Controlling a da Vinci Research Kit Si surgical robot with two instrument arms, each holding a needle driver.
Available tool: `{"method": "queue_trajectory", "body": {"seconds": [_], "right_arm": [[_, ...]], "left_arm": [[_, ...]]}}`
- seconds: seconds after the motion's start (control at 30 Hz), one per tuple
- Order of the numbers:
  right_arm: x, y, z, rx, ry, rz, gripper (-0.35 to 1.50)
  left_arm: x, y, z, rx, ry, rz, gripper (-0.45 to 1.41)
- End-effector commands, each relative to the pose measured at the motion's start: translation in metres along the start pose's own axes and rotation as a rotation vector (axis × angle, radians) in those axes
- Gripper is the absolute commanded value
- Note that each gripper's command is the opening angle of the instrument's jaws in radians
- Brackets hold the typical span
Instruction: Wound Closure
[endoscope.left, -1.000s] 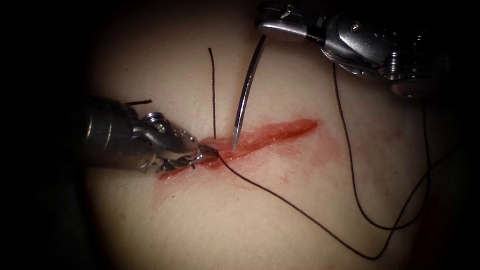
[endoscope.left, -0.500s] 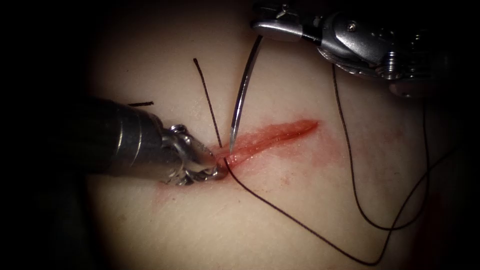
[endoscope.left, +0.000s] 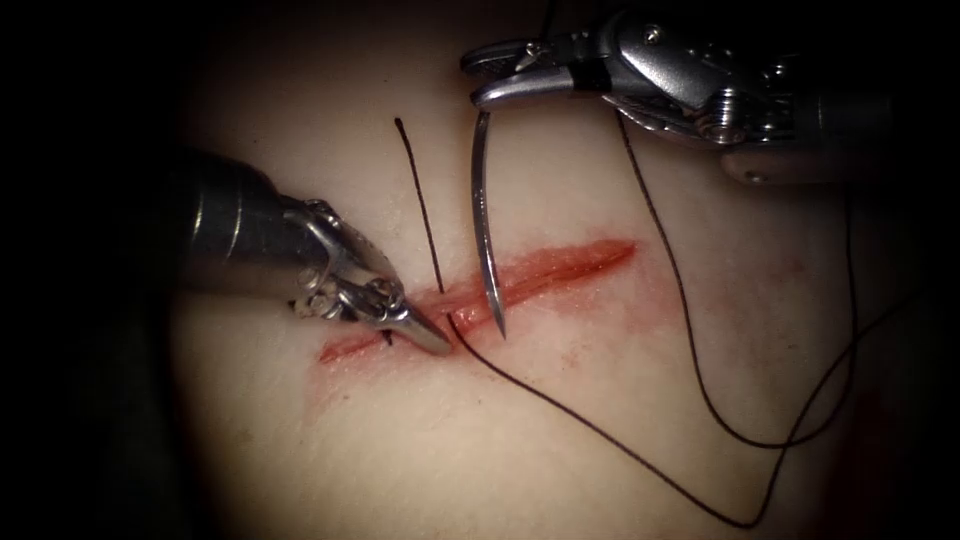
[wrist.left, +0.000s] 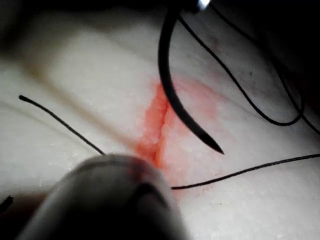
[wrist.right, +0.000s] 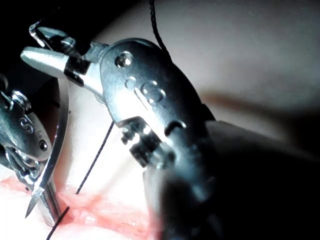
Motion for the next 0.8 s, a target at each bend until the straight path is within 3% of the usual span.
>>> {"method": "queue_trajectory", "body": {"seconds": [0.03,0.3,0.5,0.57,0.6,0.63,0.73,0.8], "right_arm": [[-0.0007,0.0008,0.0007,0.001,0.0,-0.011,-0.35],[-0.0006,0.0013,0.0018,0.002,0.017,-0.055,-0.35],[-0.0005,0.0012,0.0019,0.002,0.024,-0.067,-0.35],[-0.0005,0.0012,0.0019,0.002,0.024,-0.067,-0.35],[-0.0005,0.0013,0.0019,0.002,0.024,-0.067,-0.35],[-0.0005,0.0013,0.0019,0.002,0.024,-0.067,-0.35],[-0.0005,0.0014,0.0017,0.002,0.024,-0.067,-0.35],[-0.0006,0.0014,0.0017,0.002,0.024,-0.067,-0.35]], "left_arm": [[0.0002,-0.0006,0.0007,-0.006,-0.007,-0.017,-0.45],[0.0025,-0.0036,0.0013,0.001,-0.071,-0.065,-0.45],[0.0024,-0.0047,0.0013,0.166,-0.101,-0.044,-0.45],[0.0022,-0.0048,0.0015,0.172,-0.113,-0.043,-0.45],[0.002,-0.0048,0.0016,0.096,-0.134,-0.043,-0.45],[0.002,-0.0048,0.0016,0.096,-0.134,-0.043,-0.45],[0.0017,-0.0046,0.0018,-0.112,-0.169,-0.114,-0.45],[0.0013,-0.0044,0.002,-0.14,-0.198,-0.13,-0.45]]}}
